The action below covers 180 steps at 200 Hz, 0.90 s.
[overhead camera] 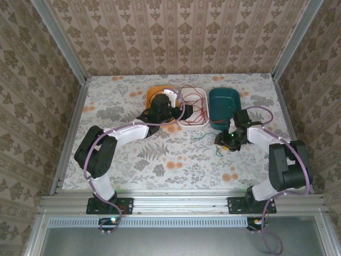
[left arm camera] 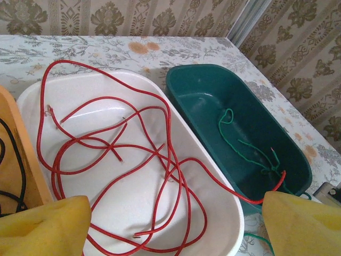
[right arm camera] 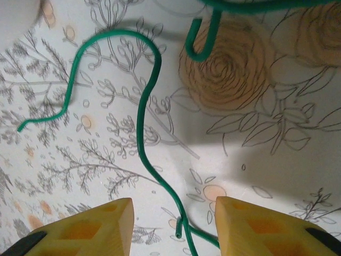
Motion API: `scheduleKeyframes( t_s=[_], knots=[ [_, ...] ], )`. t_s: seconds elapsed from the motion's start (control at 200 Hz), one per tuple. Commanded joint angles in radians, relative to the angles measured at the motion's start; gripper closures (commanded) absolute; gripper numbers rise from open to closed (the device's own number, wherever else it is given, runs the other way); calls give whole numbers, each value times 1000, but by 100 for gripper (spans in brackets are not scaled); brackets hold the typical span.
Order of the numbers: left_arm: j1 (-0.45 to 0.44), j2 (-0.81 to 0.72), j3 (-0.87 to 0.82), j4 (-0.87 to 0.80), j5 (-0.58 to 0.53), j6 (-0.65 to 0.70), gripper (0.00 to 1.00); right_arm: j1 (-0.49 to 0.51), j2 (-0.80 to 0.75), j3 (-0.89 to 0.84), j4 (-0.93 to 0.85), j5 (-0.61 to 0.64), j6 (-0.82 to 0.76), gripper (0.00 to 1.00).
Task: Untangle the cables
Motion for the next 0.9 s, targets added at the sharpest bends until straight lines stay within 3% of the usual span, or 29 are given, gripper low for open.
scheduleKeyframes(
  t_s=[0.0, 0.085, 0.225, 0.33, 0.75, 0.895],
  knots=[
    [-6, 11, 44, -19, 6, -16, 15, 19, 45, 41, -77, -13, -50, 56],
    [-8, 16, 48, -20, 6, -17, 15, 30, 76, 57, -101, 15, -58, 63],
    [-10, 22, 56, -17, 7, -21, 15, 49, 126, 84, -121, 34, -71, 87],
    [-10, 23, 56, -21, 8, -20, 15, 57, 121, 88, -121, 36, -76, 97],
    [-10, 40, 70, -15, 39, -15, 14, 53, -261, -25, 31, -74, -70, 100],
    [-9, 41, 73, -15, 44, -8, 14, 36, -363, -34, 95, -42, -15, 100]
  ],
)
